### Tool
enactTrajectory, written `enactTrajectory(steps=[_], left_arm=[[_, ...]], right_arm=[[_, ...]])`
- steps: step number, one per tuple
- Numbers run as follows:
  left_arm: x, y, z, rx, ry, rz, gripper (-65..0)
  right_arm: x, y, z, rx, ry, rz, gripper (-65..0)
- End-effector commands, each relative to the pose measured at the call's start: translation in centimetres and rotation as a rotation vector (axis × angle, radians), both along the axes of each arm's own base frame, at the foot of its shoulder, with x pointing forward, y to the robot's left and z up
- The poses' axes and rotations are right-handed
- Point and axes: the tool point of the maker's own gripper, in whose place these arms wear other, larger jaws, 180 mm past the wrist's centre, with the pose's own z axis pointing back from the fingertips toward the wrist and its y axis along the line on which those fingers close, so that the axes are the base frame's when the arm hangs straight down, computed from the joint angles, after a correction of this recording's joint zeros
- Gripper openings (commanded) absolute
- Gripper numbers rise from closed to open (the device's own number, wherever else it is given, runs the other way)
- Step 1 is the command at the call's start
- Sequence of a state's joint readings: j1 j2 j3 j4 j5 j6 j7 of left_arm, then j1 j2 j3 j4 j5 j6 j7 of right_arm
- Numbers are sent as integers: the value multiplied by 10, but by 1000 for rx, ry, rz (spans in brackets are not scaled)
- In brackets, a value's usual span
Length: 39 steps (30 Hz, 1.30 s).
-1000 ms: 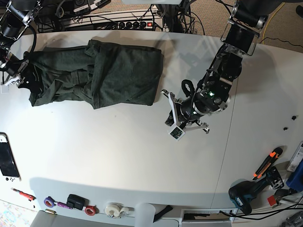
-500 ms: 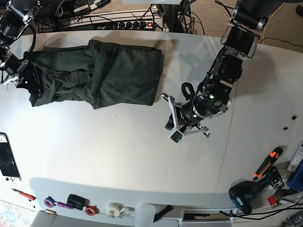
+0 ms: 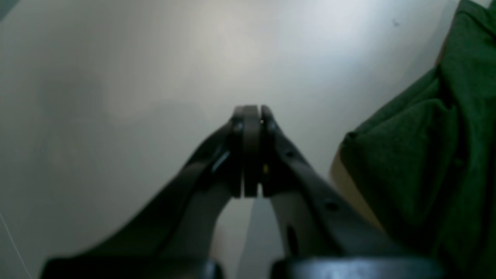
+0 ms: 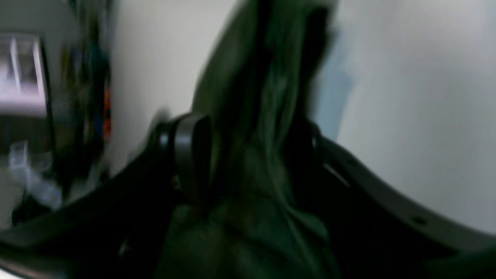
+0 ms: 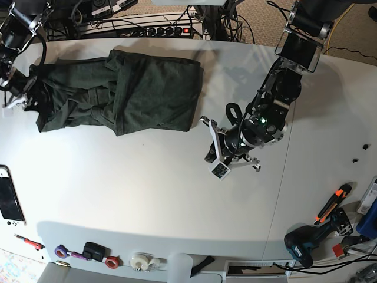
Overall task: Layout the t-shirt on the table in an organized manner, then fold the t-shirt properly
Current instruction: 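Fold the held end with the right gripper over onto the shirt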
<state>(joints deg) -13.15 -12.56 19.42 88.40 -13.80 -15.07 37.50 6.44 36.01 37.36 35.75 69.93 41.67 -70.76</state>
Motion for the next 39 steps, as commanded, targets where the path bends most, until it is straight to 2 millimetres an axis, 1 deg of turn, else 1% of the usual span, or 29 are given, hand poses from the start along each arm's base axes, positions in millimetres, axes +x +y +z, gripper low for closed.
enactTrajectory(steps=[1, 3, 5, 8, 14, 18, 24, 26, 29, 34, 35, 39], left_arm=[[10, -5, 20, -32, -54, -4, -650], [10, -5, 19, -32, -54, -4, -650], [9, -4, 19, -29, -52, -4, -650], [9, -4, 19, -30, -52, -4, -650], [10, -5, 19, -31, -53, -5, -650], [10, -5, 19, -32, -53, -5, -650], [10, -5, 19, -32, -53, -5, -650], [10, -5, 20, -31, -54, -5, -647], [10, -5, 20, -34, -57, -5, -624], [10, -6, 21, -37, -58, -5, -623], [10, -6, 21, -37, -58, -6, -623], [10, -6, 21, -37, -58, -6, -623]], right_arm=[[-15, -14, -14, -70, 104, -6, -326], [-10, -29, -9, -127, 85, -42, -326], [-10, -32, -7, -152, 108, -21, -326], [-13, -25, -9, -135, 144, 25, -326], [-25, -13, -13, -91, 201, 90, -326], [-24, -3, -7, -27, 176, 110, -326], [-24, -1, -7, -20, 175, 114, -326], [-24, 1, -8, -15, 175, 115, -326], [-24, 9, -14, 1, 181, 122, -326], [-23, 22, -21, 28, 179, 128, -326], [-23, 23, -22, 30, 179, 129, -330], [-23, 23, -22, 30, 179, 129, -407]])
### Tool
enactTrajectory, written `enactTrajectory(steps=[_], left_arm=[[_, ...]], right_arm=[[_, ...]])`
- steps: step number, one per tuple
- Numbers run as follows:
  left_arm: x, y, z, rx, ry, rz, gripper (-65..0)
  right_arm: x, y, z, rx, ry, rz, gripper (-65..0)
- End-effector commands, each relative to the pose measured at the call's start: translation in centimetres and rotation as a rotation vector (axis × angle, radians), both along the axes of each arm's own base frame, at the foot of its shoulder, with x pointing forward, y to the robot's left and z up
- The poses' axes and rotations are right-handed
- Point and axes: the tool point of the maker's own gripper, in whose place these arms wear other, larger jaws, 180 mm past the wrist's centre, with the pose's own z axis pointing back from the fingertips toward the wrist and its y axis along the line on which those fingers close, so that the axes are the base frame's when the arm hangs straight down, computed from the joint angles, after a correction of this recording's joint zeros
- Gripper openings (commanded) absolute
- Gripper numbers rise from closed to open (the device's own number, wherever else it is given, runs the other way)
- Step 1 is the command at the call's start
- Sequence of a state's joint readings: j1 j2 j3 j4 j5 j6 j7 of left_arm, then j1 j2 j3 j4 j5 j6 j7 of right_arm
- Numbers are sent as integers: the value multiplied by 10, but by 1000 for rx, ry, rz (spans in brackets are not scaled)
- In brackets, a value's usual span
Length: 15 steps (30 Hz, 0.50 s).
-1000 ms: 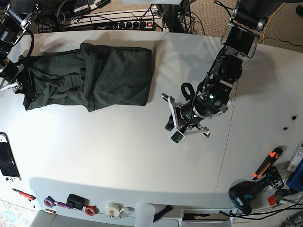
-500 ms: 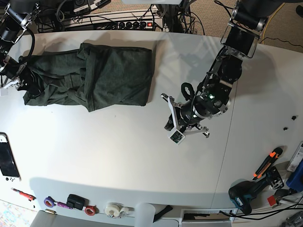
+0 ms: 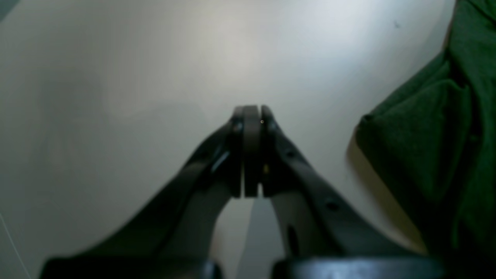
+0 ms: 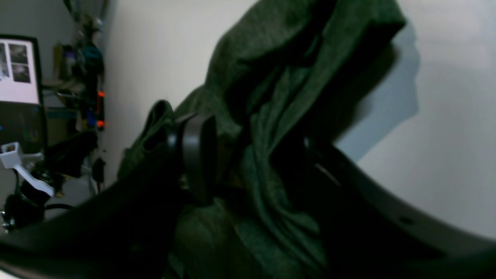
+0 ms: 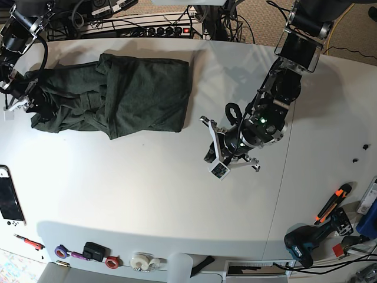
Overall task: Layout the t-shirt on the table in an organized manner, then fold the t-shirt properly
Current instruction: 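Fold the held end with the right gripper over onto the shirt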
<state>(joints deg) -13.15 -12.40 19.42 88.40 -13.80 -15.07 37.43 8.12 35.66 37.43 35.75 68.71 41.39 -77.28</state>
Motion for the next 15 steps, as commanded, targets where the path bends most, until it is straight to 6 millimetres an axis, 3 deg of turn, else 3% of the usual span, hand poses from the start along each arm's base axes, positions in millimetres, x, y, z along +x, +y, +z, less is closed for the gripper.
enactTrajectory(steps=[1, 6, 8, 15], left_arm=[[10, -5, 20, -34, -57, -5, -623], [10, -5, 20, -34, -57, -5, -623], [10, -5, 20, -34, -57, -5, -623], [10, -4, 19, -31, -55, -5, -623]], right_arm=[[-19, 7, -18, 1, 115, 44, -435], [-18, 7, -16, 5, 106, 40, -641], [-8, 8, -5, 38, 43, 17, -650], [40, 10, 71, 53, -278, 13, -650]])
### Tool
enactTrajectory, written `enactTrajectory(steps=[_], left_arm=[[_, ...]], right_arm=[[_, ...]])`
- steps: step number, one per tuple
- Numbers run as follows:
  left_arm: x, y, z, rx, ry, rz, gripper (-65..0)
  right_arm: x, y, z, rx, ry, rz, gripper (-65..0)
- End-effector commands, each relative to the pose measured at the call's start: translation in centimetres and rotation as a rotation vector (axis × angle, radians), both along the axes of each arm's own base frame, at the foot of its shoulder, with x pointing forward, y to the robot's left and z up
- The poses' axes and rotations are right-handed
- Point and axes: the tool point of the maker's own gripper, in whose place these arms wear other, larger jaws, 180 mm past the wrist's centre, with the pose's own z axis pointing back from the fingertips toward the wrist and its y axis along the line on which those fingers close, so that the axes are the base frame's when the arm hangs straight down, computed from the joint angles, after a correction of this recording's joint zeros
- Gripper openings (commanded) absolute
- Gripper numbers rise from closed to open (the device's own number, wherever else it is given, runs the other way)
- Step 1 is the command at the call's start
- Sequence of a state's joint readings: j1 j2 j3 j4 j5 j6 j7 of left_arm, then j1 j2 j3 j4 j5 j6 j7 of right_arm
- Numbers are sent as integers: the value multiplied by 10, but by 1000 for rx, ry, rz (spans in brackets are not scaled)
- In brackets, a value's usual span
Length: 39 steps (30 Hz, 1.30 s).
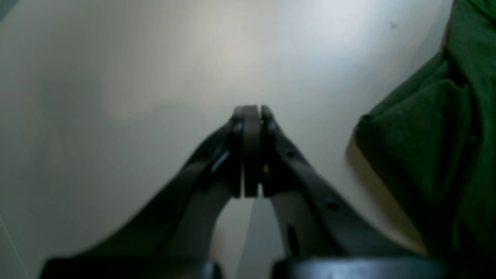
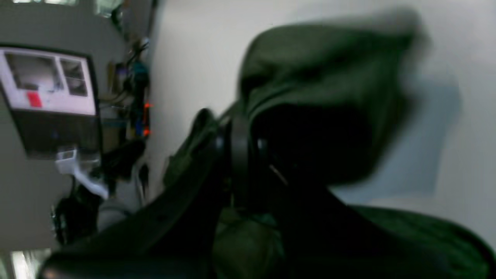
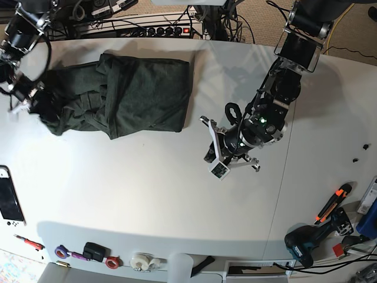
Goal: Layout the t-shirt on the table in an organized manner, then fold the t-shirt properly
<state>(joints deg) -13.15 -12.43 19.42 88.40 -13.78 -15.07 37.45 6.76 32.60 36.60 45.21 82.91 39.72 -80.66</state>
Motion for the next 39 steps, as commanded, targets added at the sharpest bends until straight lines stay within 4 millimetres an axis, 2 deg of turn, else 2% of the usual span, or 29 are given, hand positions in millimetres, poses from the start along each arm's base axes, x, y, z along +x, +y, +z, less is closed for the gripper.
enactTrajectory(steps=[1, 5, 13, 17, 21, 25, 30, 33, 39], left_arm=[[10, -5, 19, -32, -54, -5, -623], [10, -5, 19, -32, -54, -5, -623], [10, -4, 20, -32, -55, -5, -623], [10, -5, 20, -32, -56, -5, -623], [10, -5, 20, -34, -57, -5, -623], [10, -5, 20, -34, -56, -5, -623], [10, -5, 20, -32, -55, -4, -623], [9, -5, 18, -32, -51, -4, -623], [7, -4, 16, -28, -44, -4, -623]], right_arm=[[13, -15, 31, -49, -88, -9, -650], [24, 10, 43, -72, -159, 40, -650], [35, 80, 48, -10, -272, 103, -650], [23, 112, 52, -22, -314, 141, -650], [5, 140, 64, -71, -363, 185, -650], [-8, 160, 82, -122, -420, 219, -650], [-12, 180, 97, -152, -470, 236, -650], [-11, 196, 89, -166, -447, 278, -650], [-15, 240, 50, -254, -318, 453, -650]])
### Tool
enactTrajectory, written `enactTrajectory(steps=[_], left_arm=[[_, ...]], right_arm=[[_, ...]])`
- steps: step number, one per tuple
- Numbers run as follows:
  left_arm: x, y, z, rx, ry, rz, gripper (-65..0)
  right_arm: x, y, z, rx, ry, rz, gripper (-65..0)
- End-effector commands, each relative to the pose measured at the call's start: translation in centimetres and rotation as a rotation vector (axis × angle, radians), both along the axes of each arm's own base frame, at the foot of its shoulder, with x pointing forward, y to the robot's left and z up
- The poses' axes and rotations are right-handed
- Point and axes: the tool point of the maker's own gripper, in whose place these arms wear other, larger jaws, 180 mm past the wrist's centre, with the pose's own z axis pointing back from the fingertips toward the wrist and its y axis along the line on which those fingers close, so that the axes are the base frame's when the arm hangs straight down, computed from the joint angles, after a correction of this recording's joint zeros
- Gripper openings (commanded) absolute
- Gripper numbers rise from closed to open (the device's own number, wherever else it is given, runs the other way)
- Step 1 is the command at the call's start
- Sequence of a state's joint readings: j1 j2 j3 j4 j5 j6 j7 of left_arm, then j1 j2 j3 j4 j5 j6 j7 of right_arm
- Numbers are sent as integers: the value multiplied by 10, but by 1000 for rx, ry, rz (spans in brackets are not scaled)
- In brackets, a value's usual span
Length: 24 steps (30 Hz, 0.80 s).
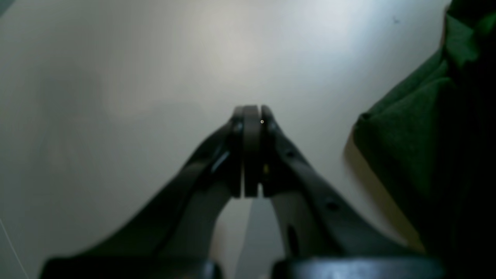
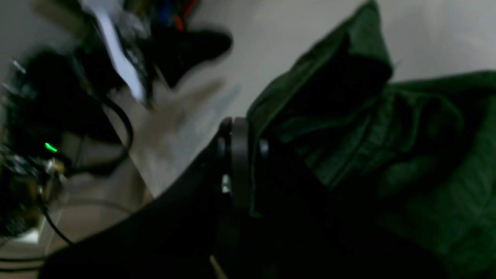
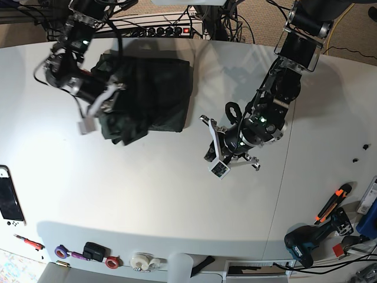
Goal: Layout the t-shirt on the table in an organized manner, then fold the t-shirt properly
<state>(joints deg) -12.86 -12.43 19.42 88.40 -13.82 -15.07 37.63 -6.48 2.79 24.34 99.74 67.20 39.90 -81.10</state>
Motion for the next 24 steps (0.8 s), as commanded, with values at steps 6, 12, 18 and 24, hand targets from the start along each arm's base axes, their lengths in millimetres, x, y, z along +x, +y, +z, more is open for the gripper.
enactTrajectory(steps=[6, 12, 18, 24], left_arm=[[9, -4, 19, -29, -51, -4, -623], [9, -4, 19, -29, -51, -4, -623], [8, -7, 20, -53, -40, -7, -623], [7, -9, 21, -69, -35, -8, -623]], right_arm=[[-4, 35, -13, -99, 18, 136, -650], [-3, 59, -25, -187, 6, 206, -650], [5, 69, -24, -243, -8, 239, -594], [-8, 106, -6, -127, -43, 371, -385]])
